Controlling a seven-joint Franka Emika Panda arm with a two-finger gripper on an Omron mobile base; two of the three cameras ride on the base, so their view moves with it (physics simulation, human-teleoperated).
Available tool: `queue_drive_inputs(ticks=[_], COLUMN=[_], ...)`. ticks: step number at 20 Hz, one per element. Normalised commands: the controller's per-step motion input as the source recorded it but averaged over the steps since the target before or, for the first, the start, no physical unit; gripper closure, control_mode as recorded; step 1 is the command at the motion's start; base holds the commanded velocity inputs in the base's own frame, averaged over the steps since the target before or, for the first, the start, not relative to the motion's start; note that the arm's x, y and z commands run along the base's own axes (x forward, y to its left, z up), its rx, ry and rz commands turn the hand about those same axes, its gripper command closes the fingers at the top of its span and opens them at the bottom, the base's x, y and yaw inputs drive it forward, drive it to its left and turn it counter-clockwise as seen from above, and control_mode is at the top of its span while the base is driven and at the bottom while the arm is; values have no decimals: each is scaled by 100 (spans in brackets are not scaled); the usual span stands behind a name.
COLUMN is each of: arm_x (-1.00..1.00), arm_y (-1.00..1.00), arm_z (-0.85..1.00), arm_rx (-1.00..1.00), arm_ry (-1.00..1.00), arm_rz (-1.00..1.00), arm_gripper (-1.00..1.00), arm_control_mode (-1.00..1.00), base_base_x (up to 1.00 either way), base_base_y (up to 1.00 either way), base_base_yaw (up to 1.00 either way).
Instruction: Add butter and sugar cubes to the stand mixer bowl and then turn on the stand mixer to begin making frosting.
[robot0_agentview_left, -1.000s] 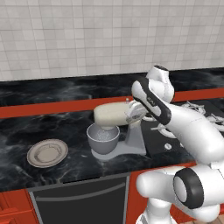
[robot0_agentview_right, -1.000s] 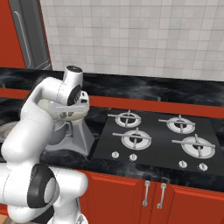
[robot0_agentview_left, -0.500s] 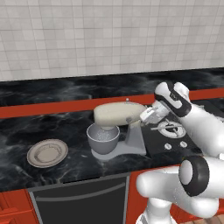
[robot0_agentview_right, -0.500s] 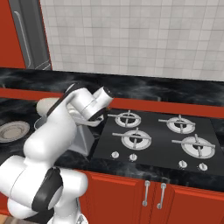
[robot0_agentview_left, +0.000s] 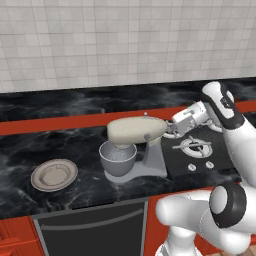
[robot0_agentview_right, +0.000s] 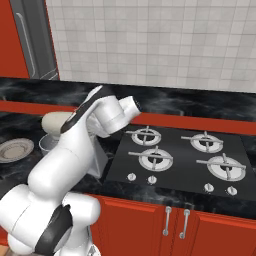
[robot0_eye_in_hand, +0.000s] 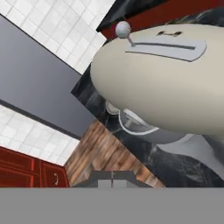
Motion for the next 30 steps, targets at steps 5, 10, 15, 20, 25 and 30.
queue_drive_inputs(ticks=[5,10,15,20,25,30], arm_x=[-17,0,1,-6,-1,8], arm_y=[11,39,37,28,10,0], arm_z=[46,0,-18,-3,-10,-33], arm_rx=[0,-4,-3,-5,-10,-17], arm_ry=[13,24,22,5,0,0], arm_rz=[0,0,0,-2,-11,-15], arm_gripper=[100,100,100,100,100,100], arm_control_mode=[-100,-100,-100,-100,-100,-100], base_base_x=[0,0,0,0,0,0], base_base_y=[0,0,0,0,0,0], base_base_yaw=[0,0,0,0,0,0])
